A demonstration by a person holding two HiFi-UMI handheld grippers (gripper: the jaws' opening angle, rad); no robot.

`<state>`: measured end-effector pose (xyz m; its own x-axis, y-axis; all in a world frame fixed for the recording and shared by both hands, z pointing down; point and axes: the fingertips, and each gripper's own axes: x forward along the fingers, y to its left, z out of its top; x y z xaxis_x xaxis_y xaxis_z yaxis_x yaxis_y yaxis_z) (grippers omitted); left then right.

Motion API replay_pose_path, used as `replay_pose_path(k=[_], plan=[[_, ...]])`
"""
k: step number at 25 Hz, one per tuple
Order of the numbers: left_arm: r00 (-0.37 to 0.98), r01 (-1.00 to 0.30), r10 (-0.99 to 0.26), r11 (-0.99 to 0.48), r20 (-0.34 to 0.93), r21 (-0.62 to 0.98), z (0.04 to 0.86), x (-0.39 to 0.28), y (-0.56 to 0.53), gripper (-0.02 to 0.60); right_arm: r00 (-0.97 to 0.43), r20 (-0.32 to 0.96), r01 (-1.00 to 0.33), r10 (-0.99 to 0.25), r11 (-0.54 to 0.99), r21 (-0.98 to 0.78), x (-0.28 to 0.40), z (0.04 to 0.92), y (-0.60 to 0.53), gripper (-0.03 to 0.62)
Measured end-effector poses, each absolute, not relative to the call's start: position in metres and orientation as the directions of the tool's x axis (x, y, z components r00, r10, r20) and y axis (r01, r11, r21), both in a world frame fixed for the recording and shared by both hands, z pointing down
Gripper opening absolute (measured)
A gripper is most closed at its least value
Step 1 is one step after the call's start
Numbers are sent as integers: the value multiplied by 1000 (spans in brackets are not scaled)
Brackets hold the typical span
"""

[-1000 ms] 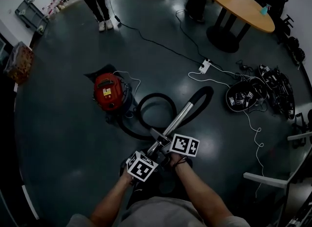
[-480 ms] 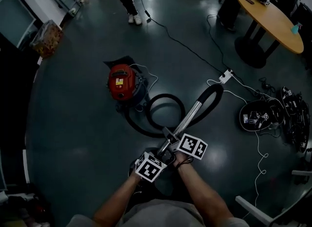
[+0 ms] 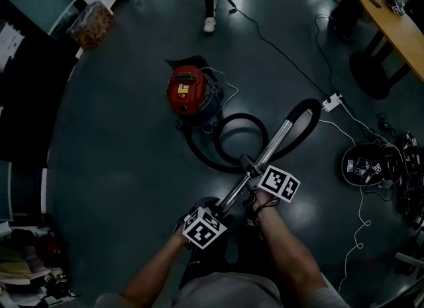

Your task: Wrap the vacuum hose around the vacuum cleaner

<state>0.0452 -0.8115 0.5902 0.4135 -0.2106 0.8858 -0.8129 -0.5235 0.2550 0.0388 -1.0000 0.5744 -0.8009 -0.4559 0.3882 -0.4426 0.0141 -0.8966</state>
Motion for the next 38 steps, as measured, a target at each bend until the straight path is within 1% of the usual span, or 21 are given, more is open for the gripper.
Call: replay_pose_path(k=[7, 12, 15, 20, 25, 29, 38], plan=[[383, -846, -207, -469, 900, 253, 596, 19, -784, 276, -799, 411, -476, -439, 45, -878, 38, 594, -1012, 92], [381, -857, -208, -445, 901, 260, 599, 14, -774, 278, -799, 450, -522, -399, 88, -848, 37, 614, -1015, 92], [376, -861, -224, -442, 899, 251, 597, 7, -779, 278, -795, 487, -563, -363, 144, -814, 34, 626, -1016, 92], [379, -851, -262, -476, 887, 223, 598, 0, -802, 276, -804, 533, -594, -264, 304, -745, 24, 644, -1008, 92], [395, -823, -287, -534, 873, 197, 603, 11, -834, 273, -807, 565, -571, -172, 470, -673, 19, 658, -996, 92], [381, -813, -339, -566, 860, 136, 606, 15, -870, 272, -793, 600, -536, -103, 586, -608, 22, 673, -990, 92], [340, -803, -455, -597, 823, 2, 632, 32, -959, 272, -738, 674, -381, 44, 797, -469, 52, 730, -977, 92]])
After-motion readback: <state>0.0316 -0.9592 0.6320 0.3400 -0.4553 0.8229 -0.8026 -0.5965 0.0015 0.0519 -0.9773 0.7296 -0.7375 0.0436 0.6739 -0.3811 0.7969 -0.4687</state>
